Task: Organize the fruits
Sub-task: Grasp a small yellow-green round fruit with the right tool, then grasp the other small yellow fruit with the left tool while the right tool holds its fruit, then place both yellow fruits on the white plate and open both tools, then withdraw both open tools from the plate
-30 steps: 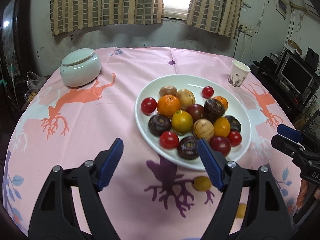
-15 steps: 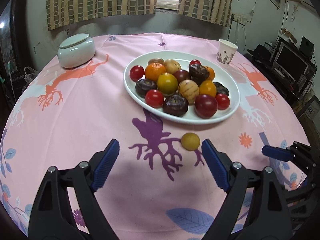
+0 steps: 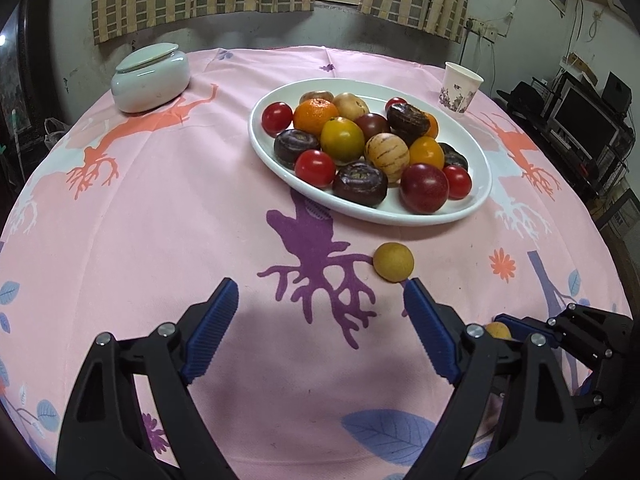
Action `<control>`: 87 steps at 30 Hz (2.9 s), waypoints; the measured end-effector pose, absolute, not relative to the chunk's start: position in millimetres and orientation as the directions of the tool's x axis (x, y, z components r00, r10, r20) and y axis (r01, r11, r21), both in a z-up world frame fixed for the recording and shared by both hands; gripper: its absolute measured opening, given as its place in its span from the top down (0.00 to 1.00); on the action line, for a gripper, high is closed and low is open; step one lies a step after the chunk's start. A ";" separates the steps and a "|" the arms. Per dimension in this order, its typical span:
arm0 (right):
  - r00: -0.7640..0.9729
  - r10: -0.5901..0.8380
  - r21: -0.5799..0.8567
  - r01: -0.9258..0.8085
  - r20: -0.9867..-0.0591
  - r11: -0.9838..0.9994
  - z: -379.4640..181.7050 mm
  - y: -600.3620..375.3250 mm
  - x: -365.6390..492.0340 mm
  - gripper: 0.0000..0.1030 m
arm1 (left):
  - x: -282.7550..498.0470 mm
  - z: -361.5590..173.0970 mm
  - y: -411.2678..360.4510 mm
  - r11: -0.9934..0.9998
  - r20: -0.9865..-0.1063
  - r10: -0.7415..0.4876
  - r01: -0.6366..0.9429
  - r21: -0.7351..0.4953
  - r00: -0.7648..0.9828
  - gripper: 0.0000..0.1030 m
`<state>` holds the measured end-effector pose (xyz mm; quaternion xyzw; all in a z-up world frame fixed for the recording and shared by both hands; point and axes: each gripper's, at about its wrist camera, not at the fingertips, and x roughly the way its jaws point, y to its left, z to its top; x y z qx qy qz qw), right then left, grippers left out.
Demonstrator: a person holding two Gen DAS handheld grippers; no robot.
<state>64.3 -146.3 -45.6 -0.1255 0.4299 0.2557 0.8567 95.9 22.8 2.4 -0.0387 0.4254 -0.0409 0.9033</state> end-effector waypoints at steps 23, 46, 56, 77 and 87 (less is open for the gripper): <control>0.576 0.411 0.168 -0.427 -0.707 0.889 4.1 -208.2 78.6 0.72 | 132.7 -21.0 -28.6 0.997 -0.821 -0.064 0.069 -0.030 0.568 0.37; 0.628 0.385 0.120 -0.421 -0.676 0.899 24.1 -209.0 98.6 0.72 | 102.5 59.5 -3.7 0.991 -0.696 -0.113 0.126 -0.033 0.709 0.75; 0.684 0.381 0.085 -0.425 -0.622 0.901 59.7 -191.8 161.5 0.72 | 156.9 66.4 4.6 0.996 -0.691 -0.087 0.071 -0.051 0.717 0.75; 0.651 0.340 0.129 -0.350 -0.679 0.928 21.4 -181.5 206.1 0.69 | 171.6 37.8 -2.2 1.000 -0.720 -0.009 0.002 -0.011 0.694 0.16; 0.655 0.341 0.106 -0.371 -0.675 0.922 27.8 -196.2 140.1 0.41 | 116.4 40.5 -17.1 0.998 -0.718 0.009 0.033 0.044 0.696 0.02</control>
